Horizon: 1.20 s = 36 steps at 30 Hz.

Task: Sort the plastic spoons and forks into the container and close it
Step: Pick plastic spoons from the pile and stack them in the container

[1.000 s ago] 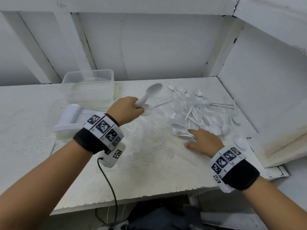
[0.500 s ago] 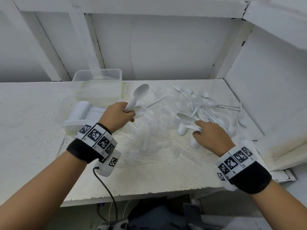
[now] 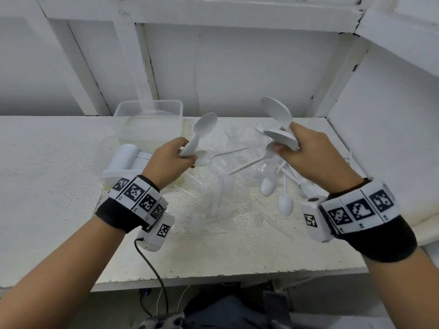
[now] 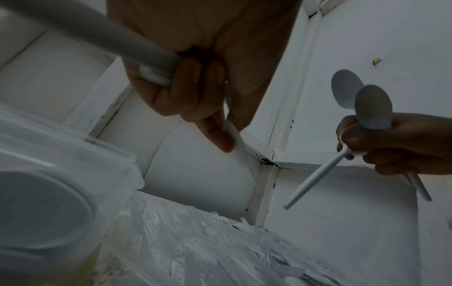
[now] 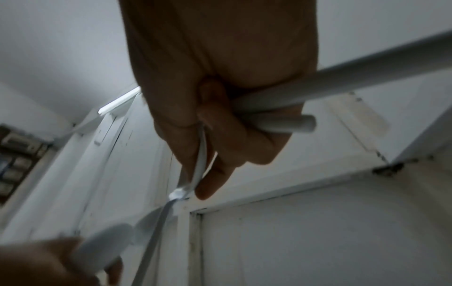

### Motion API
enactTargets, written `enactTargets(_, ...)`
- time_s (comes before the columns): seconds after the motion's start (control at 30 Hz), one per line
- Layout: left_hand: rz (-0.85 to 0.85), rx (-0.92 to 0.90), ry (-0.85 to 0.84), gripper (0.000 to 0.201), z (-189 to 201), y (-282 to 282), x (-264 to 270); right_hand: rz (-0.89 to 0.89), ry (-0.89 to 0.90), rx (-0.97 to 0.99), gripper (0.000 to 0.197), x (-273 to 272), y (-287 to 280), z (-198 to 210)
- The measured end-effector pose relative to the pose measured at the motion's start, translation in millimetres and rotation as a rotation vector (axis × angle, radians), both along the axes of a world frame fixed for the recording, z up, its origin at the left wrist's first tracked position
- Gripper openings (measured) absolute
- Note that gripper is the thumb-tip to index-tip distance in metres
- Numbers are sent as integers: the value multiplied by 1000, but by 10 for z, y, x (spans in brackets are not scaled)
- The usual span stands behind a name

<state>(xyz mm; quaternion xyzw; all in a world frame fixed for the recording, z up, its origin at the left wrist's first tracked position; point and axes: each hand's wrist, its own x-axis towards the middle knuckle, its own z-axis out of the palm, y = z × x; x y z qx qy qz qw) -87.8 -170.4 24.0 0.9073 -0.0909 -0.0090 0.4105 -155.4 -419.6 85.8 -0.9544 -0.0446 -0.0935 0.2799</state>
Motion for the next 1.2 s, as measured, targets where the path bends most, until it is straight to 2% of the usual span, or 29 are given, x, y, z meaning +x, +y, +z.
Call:
enactTargets(0.13,-19,55,-38,12,15,3,-8,171,140,28,17,128,255,39)
enactTargets(0.2,-50,44,-40,12,17,6,-31,218,144,8,16,212,378,-34)
enactTargets(0.43,-150,-157,3,17,-1,7,-104,300,140,72,15,350,667,-292)
enactTargets(0.57,-181,-296,65,10,48,11,-143,269,236,111,33,338,764,-403)
enactTargets(0.77,-143,-412,164,12,75,15,-179,244,233,209,8,335,818,-450)
enactTargets(0.83,-110,-505,224,22,77,24,-179,226,222,237,6,329,806,-457)
enactTargets(0.93,-36,-632,335,57,53,46,-157,185,185,247,10,326,752,-431)
enactTargets(0.97,-13,-650,360,61,34,53,-153,178,171,266,9,319,736,-409)
enactTargets(1.03,29,-609,357,53,-11,56,-164,169,154,328,12,302,708,-351)
enactTargets(1.13,47,-449,284,23,-80,45,-184,145,172,476,19,280,689,-266)
enactTargets(1.2,44,-386,214,11,-128,20,-190,112,186,558,16,281,707,-247)
